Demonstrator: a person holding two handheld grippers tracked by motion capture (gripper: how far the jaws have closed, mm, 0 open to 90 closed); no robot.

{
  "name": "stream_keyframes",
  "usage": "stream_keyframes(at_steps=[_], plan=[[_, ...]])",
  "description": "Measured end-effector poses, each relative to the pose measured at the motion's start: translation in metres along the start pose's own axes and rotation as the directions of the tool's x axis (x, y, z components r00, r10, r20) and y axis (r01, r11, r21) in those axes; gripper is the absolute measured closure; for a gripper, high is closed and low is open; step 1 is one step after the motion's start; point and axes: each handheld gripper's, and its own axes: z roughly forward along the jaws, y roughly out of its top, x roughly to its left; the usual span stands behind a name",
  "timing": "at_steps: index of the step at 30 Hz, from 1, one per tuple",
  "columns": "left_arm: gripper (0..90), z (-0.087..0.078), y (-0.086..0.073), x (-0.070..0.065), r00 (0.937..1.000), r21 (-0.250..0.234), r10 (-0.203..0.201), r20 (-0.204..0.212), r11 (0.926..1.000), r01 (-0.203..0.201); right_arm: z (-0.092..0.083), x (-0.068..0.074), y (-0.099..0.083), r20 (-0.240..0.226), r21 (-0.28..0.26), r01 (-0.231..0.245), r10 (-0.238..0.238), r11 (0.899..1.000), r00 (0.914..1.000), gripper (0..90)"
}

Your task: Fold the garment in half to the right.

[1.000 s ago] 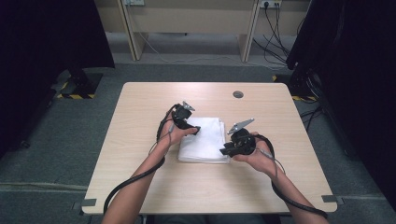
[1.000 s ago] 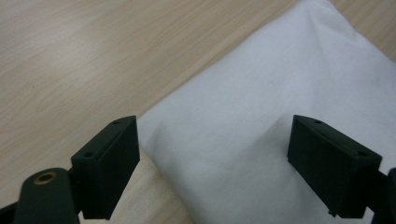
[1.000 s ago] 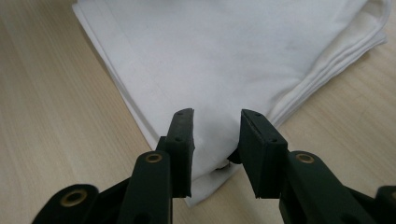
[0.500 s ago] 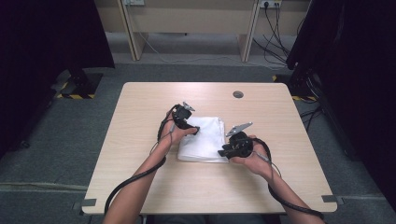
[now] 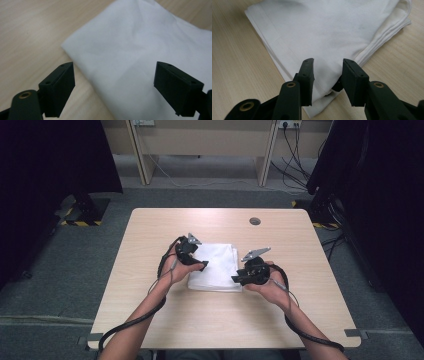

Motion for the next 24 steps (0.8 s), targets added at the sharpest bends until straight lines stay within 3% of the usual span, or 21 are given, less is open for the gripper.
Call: stream_keyframes(at_steps=[5,15,24], plan=[[17.0,-0.009,-0.02,-0.009,0.9998,0.035,0.021,0.002,0.9992,-0.021,0.003,-0.002,-0.005,-0.004,0.013,0.0,0.0,1.0,1.0,61.3],[17.0,-0.01,-0.037,-0.012,0.9998,0.044,0.015,-0.009,0.9989,-0.014,0.004,-0.003,-0.011,-0.006,0.021,-0.003,0.003,1.0,1.0,58.9],[13.2,-0.029,-0.043,-0.012,0.9996,-0.065,-0.026,0.014,0.9975,0.027,-0.017,-0.009,-0.01,0.014,-0.069,-0.036,0.037,0.997,0.9992,46.3]])
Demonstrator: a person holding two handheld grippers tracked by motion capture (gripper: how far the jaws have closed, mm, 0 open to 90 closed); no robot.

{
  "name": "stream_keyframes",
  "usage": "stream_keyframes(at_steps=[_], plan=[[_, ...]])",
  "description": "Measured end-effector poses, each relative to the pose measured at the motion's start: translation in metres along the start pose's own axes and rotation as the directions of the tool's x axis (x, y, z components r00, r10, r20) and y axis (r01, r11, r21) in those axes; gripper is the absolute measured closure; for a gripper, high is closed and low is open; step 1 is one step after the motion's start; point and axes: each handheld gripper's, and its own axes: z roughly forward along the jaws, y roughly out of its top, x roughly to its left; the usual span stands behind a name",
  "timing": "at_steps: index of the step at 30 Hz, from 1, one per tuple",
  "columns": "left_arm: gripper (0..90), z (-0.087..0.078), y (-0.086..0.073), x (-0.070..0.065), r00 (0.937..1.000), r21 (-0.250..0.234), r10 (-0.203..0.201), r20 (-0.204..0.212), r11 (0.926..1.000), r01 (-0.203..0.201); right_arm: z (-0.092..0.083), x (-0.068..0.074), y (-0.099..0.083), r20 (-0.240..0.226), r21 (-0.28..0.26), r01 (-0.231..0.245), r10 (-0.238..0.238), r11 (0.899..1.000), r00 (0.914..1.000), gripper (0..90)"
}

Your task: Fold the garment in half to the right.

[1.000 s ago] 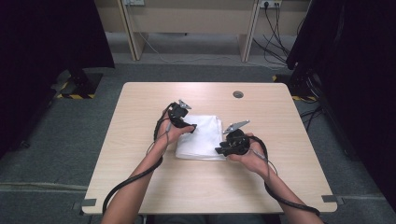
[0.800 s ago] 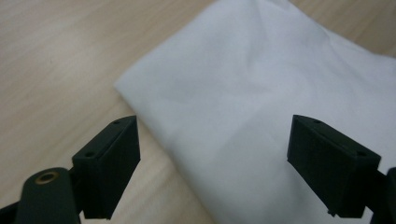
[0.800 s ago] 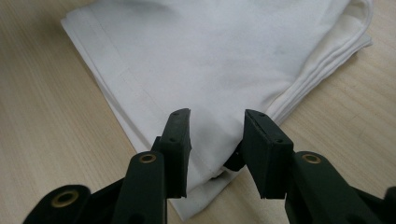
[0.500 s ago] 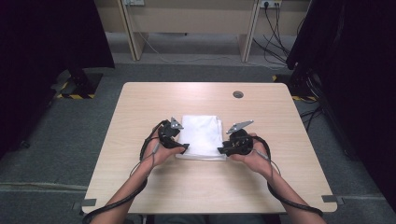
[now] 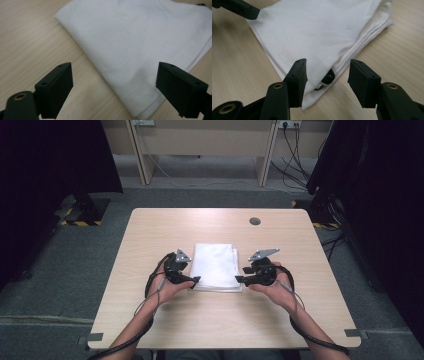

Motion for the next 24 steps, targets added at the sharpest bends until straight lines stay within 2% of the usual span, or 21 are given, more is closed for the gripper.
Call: stream_keyframes(at_steps=[6,16,24], plan=[[12.0,-0.013,-0.008,-0.002,0.9998,-0.031,-0.019,0.011,0.9993,0.02,-0.015,-0.01,-0.003,0.015,-0.026,-0.035,0.036,0.999,0.9993,43.8],[12.6,-0.032,-0.016,-0.003,0.9997,-0.061,-0.012,0.02,0.9981,0.013,-0.033,-0.019,-0.015,0.041,-0.034,-0.071,0.072,0.997,0.9965,38.4],[12.8,-0.047,-0.027,0.002,0.9994,-0.081,-0.034,-0.007,0.9961,0.033,-0.048,-0.028,-0.03,0.074,-0.037,-0.102,0.105,0.994,0.9918,35.5]])
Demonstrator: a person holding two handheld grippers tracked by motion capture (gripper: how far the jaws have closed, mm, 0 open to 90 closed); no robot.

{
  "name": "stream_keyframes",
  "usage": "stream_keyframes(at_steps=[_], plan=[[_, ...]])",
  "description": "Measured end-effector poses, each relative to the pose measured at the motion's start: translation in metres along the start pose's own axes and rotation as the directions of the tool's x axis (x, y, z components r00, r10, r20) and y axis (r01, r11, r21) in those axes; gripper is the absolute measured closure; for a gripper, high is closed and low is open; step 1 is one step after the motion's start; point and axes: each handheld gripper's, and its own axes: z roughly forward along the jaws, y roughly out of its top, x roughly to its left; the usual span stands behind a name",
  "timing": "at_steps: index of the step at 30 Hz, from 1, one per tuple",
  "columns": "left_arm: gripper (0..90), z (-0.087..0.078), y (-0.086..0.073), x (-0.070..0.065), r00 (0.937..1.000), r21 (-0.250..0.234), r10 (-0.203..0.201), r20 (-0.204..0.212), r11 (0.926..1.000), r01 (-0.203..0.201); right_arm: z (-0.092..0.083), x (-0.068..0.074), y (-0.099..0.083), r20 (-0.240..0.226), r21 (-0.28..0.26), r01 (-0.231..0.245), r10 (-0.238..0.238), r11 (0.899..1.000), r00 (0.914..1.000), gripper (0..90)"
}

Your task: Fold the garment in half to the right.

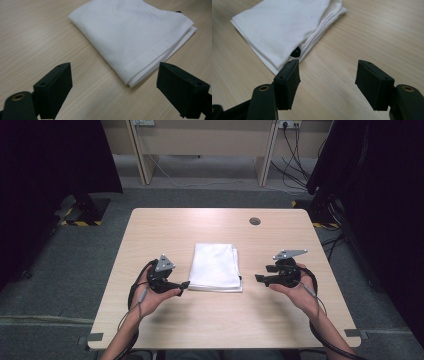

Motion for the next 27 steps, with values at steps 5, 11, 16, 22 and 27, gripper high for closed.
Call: stream_keyframes(at_steps=[5,11,16,22,27], plan=[[12.9,-0.007,-0.005,0.003,0.9998,-0.006,-0.013,-0.016,0.9999,0.013,-0.008,-0.006,-0.006,0.018,-0.019,-0.023,0.024,1.0,0.9996,35.4],[13.0,-0.015,-0.006,0.007,0.9993,-0.022,-0.022,-0.031,0.9995,0.021,-0.018,-0.011,-0.009,0.033,-0.04,-0.038,0.039,0.998,0.9987,34.7],[13.2,-0.021,-0.008,0.008,0.9986,-0.038,-0.029,-0.043,0.9989,0.028,-0.023,-0.013,-0.012,0.047,-0.055,-0.05,0.052,0.997,0.9975,33.6],[13.3,-0.029,-0.011,0.011,0.9977,-0.06,-0.036,-0.057,0.9977,0.032,-0.03,-0.017,-0.016,0.06,-0.071,-0.063,0.067,0.996,0.996,33.6],[13.3,-0.036,-0.014,0.013,0.9962,-0.079,-0.048,-0.073,0.996,0.042,-0.037,-0.021,-0.021,0.074,-0.083,-0.081,0.087,0.993,0.9934,33.0]])
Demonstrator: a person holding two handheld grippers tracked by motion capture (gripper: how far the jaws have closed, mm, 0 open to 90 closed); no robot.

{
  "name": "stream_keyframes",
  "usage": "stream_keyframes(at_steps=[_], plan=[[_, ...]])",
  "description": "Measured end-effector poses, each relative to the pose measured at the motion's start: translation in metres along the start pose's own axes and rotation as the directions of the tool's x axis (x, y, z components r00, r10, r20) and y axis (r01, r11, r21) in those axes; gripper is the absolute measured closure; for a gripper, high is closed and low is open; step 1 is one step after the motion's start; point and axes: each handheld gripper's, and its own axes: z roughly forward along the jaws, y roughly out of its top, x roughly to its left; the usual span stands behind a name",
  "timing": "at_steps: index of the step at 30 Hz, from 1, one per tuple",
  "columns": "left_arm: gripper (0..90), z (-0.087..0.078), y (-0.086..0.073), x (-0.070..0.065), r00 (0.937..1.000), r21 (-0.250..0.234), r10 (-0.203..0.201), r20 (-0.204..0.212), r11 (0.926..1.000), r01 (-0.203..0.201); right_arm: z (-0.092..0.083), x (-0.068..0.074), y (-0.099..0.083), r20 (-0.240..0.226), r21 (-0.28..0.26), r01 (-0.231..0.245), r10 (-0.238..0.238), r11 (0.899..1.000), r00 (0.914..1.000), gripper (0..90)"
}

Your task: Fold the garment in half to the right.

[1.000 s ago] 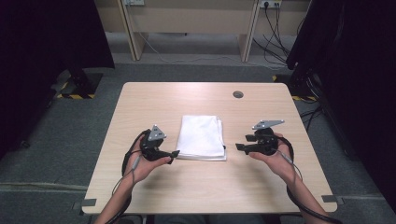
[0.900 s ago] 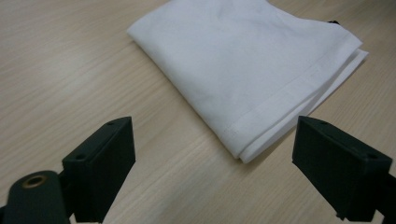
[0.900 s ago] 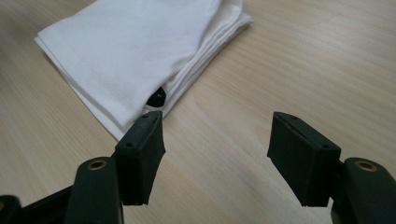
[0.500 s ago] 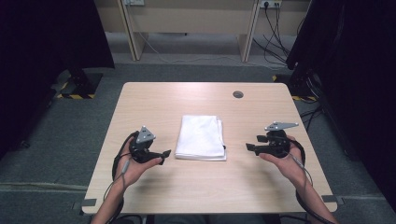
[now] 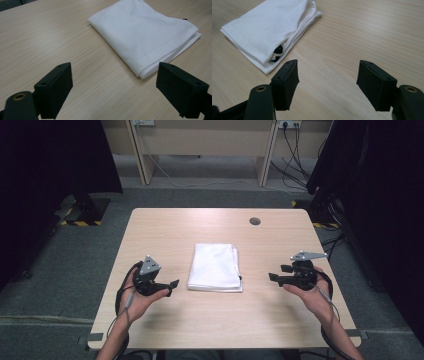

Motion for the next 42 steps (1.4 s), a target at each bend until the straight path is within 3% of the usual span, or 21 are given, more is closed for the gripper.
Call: stream_keyframes(at_steps=[9,26,42], plan=[[13.6,-0.004,-0.004,0.0,1.0,-0.01,-0.004,-0.008,0.9999,0.003,-0.014,-0.009,-0.009,0.028,-0.03,-0.037,0.037,0.999,0.9989,32.7],[13.6,-0.011,-0.013,0.004,0.9991,-0.051,-0.027,-0.033,0.9984,0.026,-0.024,-0.018,-0.024,0.051,-0.064,-0.088,0.091,0.994,0.9946,31.7],[13.6,-0.01,-0.023,0.004,0.9984,-0.056,-0.042,-0.039,0.9977,0.039,-0.029,-0.026,-0.042,0.077,-0.098,-0.136,0.144,0.986,0.9867,31.3]])
